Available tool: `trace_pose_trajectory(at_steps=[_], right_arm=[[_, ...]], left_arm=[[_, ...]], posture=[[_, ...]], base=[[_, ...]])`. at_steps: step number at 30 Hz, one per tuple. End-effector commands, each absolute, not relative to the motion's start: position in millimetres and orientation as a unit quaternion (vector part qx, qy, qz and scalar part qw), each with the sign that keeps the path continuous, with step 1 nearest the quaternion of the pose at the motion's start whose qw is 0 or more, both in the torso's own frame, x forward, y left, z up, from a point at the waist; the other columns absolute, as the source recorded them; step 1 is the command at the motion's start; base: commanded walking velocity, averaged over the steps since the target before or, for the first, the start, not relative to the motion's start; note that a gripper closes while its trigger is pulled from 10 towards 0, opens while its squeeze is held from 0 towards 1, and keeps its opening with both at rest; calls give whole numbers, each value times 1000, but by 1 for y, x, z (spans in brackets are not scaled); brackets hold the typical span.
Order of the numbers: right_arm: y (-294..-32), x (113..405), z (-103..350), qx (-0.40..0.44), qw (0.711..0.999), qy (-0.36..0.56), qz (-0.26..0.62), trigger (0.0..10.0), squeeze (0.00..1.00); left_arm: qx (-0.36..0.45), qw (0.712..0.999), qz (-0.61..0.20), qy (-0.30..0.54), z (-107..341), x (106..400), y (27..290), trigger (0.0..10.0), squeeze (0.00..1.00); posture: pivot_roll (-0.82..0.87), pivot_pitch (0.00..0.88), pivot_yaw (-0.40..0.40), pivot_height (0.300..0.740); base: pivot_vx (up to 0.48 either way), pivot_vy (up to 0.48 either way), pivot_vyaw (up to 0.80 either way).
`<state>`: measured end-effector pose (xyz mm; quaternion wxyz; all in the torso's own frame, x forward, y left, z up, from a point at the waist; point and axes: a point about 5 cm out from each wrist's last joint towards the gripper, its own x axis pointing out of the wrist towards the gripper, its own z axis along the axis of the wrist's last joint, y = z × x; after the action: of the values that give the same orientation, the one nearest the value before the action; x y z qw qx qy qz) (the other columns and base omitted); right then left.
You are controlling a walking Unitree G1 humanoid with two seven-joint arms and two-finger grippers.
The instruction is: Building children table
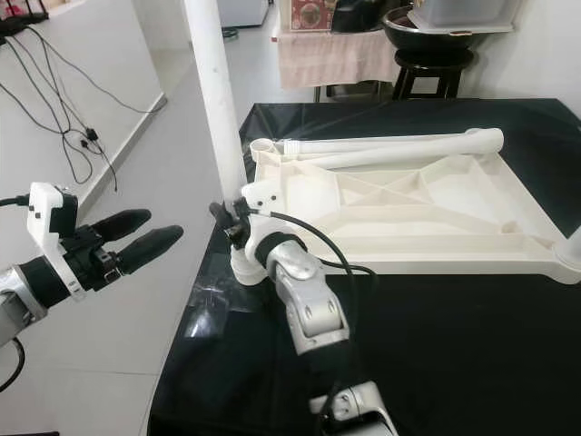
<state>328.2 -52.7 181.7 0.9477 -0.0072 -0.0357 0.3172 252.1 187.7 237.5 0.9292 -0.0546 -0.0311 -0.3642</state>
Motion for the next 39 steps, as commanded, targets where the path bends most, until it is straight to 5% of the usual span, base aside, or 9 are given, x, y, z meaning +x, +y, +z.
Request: trace_pose_trajectory(at_steps=[1,6,7,9,15,17,29,31,39], right_arm=[[-52,322,165,19,937,-6,349,10000,0],[-55,323,170,35,914,-20,405,10000,0],[-58,326,173,33,907,-26,420,10000,796],[-64,335,180,27,898,-34,438,10000,1000],[-68,342,188,22,885,-43,463,10000,1000],[-70,347,200,3,836,-51,547,10000,0],[-60,359,208,-43,766,-21,641,9922,0],[-53,363,206,-44,762,-4,646,39,0],[-61,367,189,-53,773,26,632,0,0]], left_arm=[[-53,930,-361,-44,242,252,190,10000,0],[-52,931,-360,-38,237,251,188,10000,0],[-52,931,-360,-36,235,251,187,10000,0],[-53,932,-357,-34,233,249,186,10000,0],[-54,934,-352,-30,230,246,186,10000,0],[-57,937,-345,-18,220,238,183,10000,0],[-68,931,-356,38,183,210,159,10000,0],[-76,937,-338,51,168,201,156,10000,0],[-62,948,-300,92,138,170,155,10000,0]], posture=[[15,79,78,740],[16,79,82,740],[21,79,81,740],[27,79,77,740],[40,78,71,740],[59,79,62,740],[82,77,53,740],[84,75,51,740],[76,67,47,740]], base=[[0,0,0],[0,0,0],[0,0,0],[0,0,0],[0,0,0],[0,0,0],[0,0,0],[0,0,0],[0,0,0]])
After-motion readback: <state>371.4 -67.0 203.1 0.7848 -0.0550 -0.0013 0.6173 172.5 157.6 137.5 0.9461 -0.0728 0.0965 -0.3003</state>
